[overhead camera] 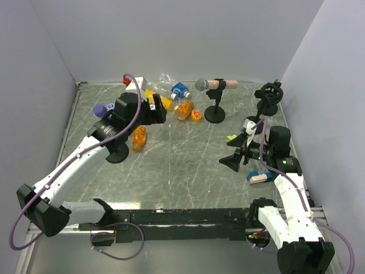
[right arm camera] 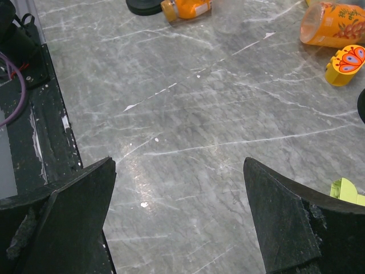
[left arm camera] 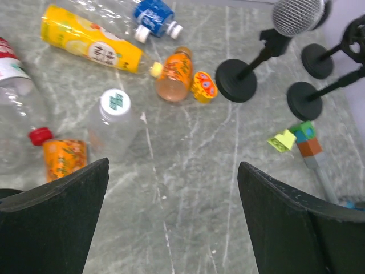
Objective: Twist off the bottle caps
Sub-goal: Pick up the plastic bottle from the center of the board.
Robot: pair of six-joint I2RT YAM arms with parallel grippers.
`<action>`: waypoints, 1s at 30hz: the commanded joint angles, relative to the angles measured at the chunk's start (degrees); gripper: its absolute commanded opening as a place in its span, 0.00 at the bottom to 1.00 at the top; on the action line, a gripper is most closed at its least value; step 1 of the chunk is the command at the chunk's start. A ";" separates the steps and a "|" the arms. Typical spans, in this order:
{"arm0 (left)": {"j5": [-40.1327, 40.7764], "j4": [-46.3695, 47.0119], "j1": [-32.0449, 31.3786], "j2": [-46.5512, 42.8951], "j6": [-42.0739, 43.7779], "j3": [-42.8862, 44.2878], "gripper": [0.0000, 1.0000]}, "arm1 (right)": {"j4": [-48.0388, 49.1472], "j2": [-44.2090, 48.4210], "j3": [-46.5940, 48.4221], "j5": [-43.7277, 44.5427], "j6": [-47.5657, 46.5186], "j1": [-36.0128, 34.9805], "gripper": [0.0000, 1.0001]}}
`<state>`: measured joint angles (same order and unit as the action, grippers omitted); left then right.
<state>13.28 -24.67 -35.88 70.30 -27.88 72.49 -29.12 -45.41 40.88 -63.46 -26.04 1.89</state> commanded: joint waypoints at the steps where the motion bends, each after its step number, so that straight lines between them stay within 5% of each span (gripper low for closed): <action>1: 2.63 -5.64 2.03 5.09 3.00 7.30 0.99 | 2.05 0.32 0.07 -1.58 -1.29 0.22 0.99; 10: 5.97 -14.44 4.24 19.86 7.48 20.05 0.79 | 2.05 0.41 -0.02 -1.23 -1.29 0.22 0.99; 30: 4.83 -17.43 6.87 28.75 9.33 26.48 0.60 | 1.97 -0.12 -0.19 -0.79 -1.47 0.31 0.99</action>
<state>17.89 -41.12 -29.21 98.83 -19.29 96.40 -29.12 -45.47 40.86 -63.42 -26.06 1.89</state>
